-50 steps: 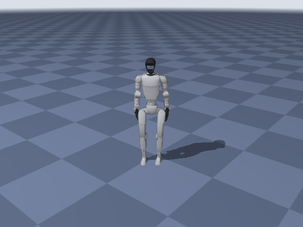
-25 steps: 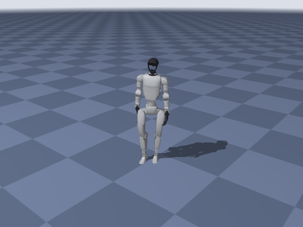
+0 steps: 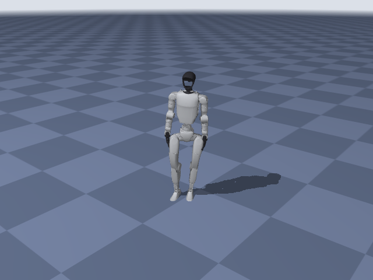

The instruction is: In place motions

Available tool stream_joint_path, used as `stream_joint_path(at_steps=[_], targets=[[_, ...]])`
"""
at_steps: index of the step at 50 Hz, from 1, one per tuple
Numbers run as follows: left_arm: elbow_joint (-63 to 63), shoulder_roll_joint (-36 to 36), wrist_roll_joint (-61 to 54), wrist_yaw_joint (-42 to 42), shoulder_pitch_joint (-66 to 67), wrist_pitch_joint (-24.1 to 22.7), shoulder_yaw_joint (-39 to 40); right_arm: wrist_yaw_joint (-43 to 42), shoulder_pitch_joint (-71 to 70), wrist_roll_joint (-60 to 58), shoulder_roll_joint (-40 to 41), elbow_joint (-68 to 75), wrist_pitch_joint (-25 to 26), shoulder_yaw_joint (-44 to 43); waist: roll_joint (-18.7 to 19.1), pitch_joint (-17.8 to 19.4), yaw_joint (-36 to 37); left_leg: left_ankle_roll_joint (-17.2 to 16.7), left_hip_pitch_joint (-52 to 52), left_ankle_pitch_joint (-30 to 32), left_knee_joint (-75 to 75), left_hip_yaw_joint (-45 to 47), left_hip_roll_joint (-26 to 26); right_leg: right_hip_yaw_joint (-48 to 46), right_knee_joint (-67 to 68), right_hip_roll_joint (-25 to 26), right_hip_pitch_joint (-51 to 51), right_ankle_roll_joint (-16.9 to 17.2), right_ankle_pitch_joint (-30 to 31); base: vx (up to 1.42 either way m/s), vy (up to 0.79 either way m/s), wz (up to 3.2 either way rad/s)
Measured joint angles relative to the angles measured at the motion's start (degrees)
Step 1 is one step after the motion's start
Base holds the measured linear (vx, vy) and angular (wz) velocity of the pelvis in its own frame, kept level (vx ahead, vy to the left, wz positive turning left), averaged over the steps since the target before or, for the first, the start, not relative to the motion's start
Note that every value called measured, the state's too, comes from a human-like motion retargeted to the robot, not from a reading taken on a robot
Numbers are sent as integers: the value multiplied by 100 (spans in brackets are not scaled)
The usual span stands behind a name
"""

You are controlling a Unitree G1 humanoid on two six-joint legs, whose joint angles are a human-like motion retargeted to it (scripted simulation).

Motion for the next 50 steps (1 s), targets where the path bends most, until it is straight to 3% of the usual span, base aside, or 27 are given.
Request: stream_joint_path(at_steps=[15,27,32,36,43,45,47,48,50], targets=[[111,-18,170,95,-223,9,-248,-30,178,-579,-120,209,-41,-15,93,24,-97,147,107,-13,-73,271,-33,317,445,-131,-213,146,-71,5,-2,-18],[120,93,274,-23,-232,-16,-327,-75,43,-379,-82,4,-93,30,315,297,-475,198,84,-177,-292,1360,291,809,818,85,-892,-184,-185,-17,6,-97],[221,213,345,6,-129,47,-301,2,54,-394,-40,-130,-100,162,376,338,-412,101,133,-336,-365,2371,536,-89,715,-100,-862,-309,-545,-24,20,-187],[166,261,371,18,-27,52,-246,-74,98,-451,-63,-163,-100,262,459,285,-296,-46,157,-478,-387,3242,735,-1786,548,-292,-550,-401,-952,-22,23,-201],[52,343,315,50,-134,76,-182,-207,156,-503,-169,55,-43,282,496,64,123,-377,179,-671,-358,4662,958,-5105,327,-481,341,230,-1541,-26,27,-183],[-9,366,273,51,-183,72,-154,-183,129,-443,-175,189,-15,227,421,-14,194,-462,206,-692,-372,4951,917,-5435,228,-522,376,393,-1392,-24,24,-136],[-51,359,172,70,-232,56,-132,-161,111,-385,-168,281,23,179,303,-27,183,-499,274,-726,-365,5052,807,-5110,109,-619,278,433,-705,-25,22,-98],[-58,353,119,87,-265,50,-120,-153,105,-359,-158,304,37,155,266,-25,140,-516,307,-734,-359,5104,774,-4911,36,-662,221,374,-229,-26,21,-63],[-51,348,25,107,-342,44,-116,-147,116,-319,-126,312,40,116,263,-39,-7,-544,339,-731,-340,5144,781,-4550,-165,-589,148,247,-24,-23,19,-24]])
